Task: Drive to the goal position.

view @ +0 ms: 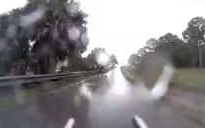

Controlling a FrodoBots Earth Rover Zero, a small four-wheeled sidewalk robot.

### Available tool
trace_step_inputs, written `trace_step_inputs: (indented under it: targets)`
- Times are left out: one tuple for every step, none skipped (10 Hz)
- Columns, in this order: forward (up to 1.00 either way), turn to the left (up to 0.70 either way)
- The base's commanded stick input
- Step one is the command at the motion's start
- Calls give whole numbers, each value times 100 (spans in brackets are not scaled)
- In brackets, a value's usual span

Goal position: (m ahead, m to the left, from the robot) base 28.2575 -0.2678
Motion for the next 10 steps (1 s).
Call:
trace_step_inputs:
  targets:
    - [100,0]
    - [100,-4]
    - [100,-18]
    - [100,-40]
    - [100,-30]
    - [100,-1]
    - [100,0]
    - [100,0]
    - [100,0]
    - [100,0]
